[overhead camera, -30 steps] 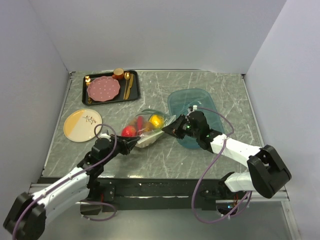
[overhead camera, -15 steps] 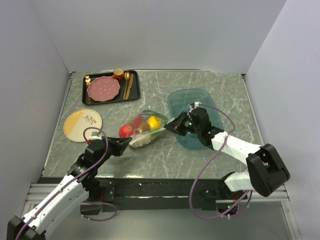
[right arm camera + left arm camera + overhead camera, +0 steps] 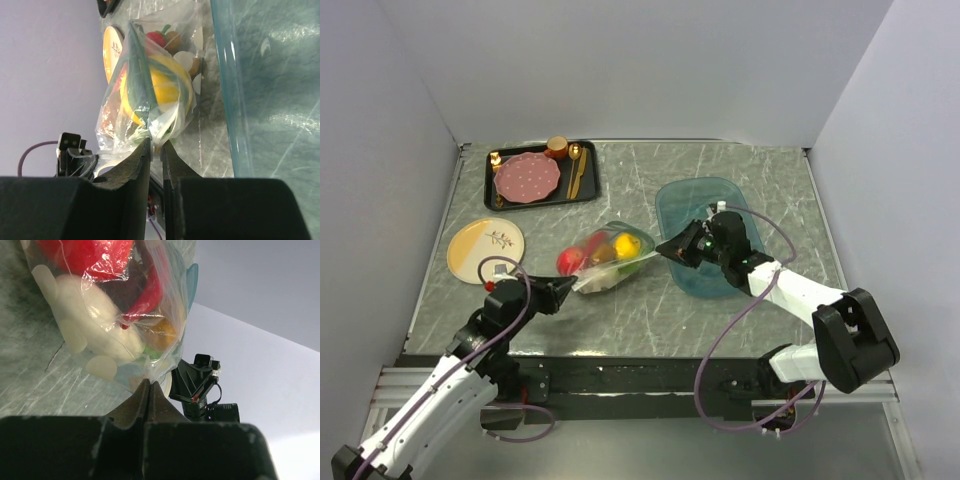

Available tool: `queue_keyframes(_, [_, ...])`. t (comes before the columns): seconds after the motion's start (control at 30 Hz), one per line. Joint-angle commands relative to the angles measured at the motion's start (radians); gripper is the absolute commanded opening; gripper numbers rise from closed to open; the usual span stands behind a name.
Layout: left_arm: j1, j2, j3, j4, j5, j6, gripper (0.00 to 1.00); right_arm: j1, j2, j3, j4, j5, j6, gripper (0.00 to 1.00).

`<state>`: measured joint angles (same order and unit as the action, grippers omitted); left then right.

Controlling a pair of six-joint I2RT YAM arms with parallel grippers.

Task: Place the food in the zip-top bag and seal the zipper
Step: Zip the zipper food storage bag at the center of the board.

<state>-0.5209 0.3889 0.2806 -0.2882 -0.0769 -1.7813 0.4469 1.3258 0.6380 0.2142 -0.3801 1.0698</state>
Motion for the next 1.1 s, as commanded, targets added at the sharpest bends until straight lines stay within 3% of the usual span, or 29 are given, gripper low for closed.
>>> queue_keyframes(0.0, [0.021, -0.056, 0.034, -0.094, -0.130, 0.005, 0.01, -0.071, 0.001, 0.031, -0.015, 0.092, -0.057, 0.03])
queue_keyframes(0.9, [0.022, -0.114, 0.072, -0.223, -0.193, 0.006, 0.01, -0.143, 0.033, 0.055, -0.043, 0.035, -0.162, 0.03])
queue_keyframes(1.07, [0.022, -0.053, 0.150, -0.178, -0.231, 0.152, 0.03, -0.145, 0.032, 0.060, -0.006, -0.025, -0.191, 0.10])
